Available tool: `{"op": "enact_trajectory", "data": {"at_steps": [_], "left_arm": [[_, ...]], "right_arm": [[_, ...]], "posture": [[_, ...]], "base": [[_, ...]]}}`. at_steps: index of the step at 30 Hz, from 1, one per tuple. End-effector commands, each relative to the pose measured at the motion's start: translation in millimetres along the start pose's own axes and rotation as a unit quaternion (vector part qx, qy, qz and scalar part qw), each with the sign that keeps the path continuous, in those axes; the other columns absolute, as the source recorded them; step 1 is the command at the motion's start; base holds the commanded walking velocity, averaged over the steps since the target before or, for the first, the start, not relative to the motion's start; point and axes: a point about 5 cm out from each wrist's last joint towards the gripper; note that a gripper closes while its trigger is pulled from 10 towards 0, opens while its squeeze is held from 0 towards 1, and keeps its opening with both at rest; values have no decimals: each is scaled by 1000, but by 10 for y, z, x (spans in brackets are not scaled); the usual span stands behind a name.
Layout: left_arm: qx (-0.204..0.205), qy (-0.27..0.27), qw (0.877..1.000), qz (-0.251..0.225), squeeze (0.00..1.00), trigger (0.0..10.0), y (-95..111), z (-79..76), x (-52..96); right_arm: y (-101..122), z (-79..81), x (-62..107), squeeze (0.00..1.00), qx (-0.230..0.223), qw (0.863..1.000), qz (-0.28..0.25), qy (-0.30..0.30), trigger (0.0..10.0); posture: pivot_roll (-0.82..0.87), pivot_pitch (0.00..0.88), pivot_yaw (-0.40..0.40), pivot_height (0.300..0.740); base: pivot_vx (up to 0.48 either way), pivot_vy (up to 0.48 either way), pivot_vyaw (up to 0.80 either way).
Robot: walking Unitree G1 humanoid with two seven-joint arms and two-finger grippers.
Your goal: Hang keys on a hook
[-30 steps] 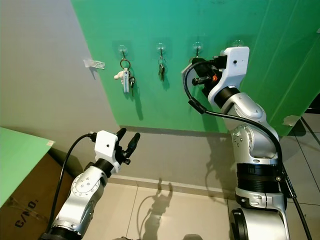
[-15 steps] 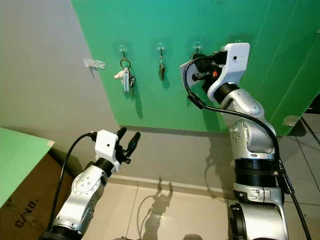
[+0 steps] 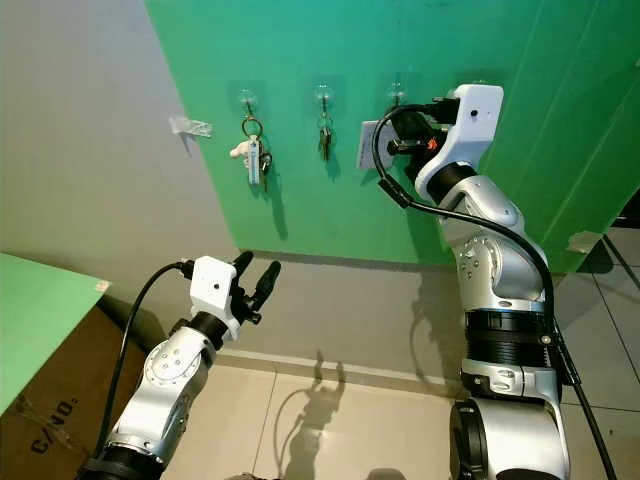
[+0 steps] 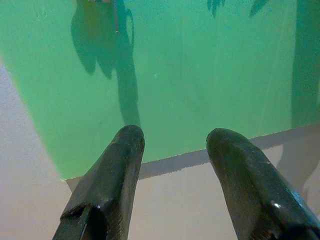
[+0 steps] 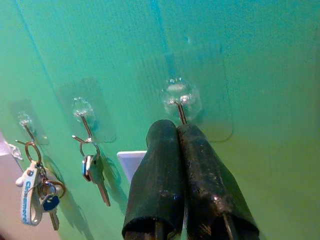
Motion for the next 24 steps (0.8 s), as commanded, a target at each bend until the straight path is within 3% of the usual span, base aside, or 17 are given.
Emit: {"op": "enact_trajectory", "data": {"at_steps": [1,8,16,24], "left_arm": [[-2,7,1000,2,0,10000,-3,51,-9],[-2,7,1000,4,0,10000,-9,52,-11],[-5,8,1000,5,0,10000,-11,75,-23],[-3,-1,1000,9,0,10000,-28,46,-24]], "right_arm": [[60,23,-31,0,-5,1000,-10,2,0],[64,25,-37,0,-8,1000,-11,2,0],[53,-30,-45,0,-58,998,-9,-15,0],[34,-76,-16,0,-53,998,-5,-26,0]], "posture": [[-249,0,123,740],[-249,0,122,740],[-248,0,123,740],[-252,0,122,740]], "base": [[0,0,0],[0,0,0],[0,0,0],[0,0,0]]}}
Point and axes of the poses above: a point about 5 cm out from each wrist's last joint towards the gripper, its own x axis pointing back from the gripper into the wrist, its own y axis along the axis of the wrist's last joint, z = x × y, and after that the axes turned 5 degrees about -x, right-handed
